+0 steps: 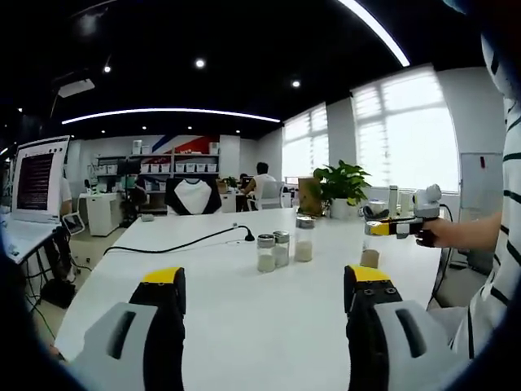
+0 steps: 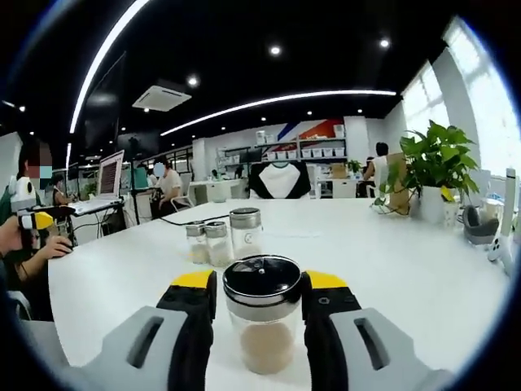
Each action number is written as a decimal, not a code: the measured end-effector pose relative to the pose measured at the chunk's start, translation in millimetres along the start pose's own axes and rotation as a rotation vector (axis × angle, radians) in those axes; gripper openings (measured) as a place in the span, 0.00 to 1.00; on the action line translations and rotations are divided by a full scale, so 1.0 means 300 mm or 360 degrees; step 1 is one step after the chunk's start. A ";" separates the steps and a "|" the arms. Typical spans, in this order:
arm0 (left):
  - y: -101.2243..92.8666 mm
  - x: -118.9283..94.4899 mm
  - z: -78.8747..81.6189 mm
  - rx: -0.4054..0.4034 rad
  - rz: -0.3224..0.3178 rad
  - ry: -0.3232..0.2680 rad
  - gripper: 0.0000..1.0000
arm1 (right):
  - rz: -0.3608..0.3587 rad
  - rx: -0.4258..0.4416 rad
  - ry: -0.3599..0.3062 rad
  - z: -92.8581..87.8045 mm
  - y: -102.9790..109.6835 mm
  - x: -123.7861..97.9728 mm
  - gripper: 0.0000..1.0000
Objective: Rotate the seasoning bottle until the label or dispensing opening points toward the visible target arrow and the bottle remains upright within the marked orientation range
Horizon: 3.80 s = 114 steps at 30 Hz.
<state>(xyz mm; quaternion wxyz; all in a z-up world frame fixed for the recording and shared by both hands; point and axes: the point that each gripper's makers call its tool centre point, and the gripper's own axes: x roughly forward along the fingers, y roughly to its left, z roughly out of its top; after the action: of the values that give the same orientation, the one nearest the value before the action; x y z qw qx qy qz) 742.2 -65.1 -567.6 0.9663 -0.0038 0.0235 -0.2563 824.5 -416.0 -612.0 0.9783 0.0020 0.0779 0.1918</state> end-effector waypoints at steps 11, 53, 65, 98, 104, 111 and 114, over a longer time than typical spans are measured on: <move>-0.005 -0.015 -0.010 0.0009 -0.0010 0.0018 0.84 | 0.0124 -0.0035 -0.0011 0.004 0.005 0.006 0.36; -0.054 -0.011 -0.016 0.0033 -0.0077 0.0050 0.84 | 0.0677 0.0107 -0.0014 -0.005 0.025 -0.003 0.40; -0.060 -0.010 -0.020 0.0024 -0.0082 0.0048 0.84 | 0.0217 0.0144 -0.0192 0.073 -0.016 -0.017 0.53; -0.052 -0.022 -0.045 0.0014 -0.0078 0.0077 0.84 | 0.0132 0.0026 -0.0082 0.009 -0.022 0.015 0.37; -0.054 -0.019 -0.046 0.0023 -0.0083 0.0085 0.84 | 0.0253 0.0004 -0.0070 0.008 -0.014 0.012 0.37; -0.061 -0.014 -0.044 0.0035 -0.0096 0.0091 0.84 | 0.0404 -0.0020 -0.0061 0.009 0.010 0.009 0.37; -0.065 -0.012 -0.048 0.0037 -0.0102 0.0097 0.84 | 0.0475 -0.0017 -0.0064 0.010 0.023 0.010 0.37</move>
<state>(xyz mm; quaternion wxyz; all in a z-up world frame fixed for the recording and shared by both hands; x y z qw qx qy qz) 728.6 -80.2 -581.3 0.9564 0.0147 0.0499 -0.2876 825.3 -408.5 -609.3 0.9403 0.0120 0.0560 0.3354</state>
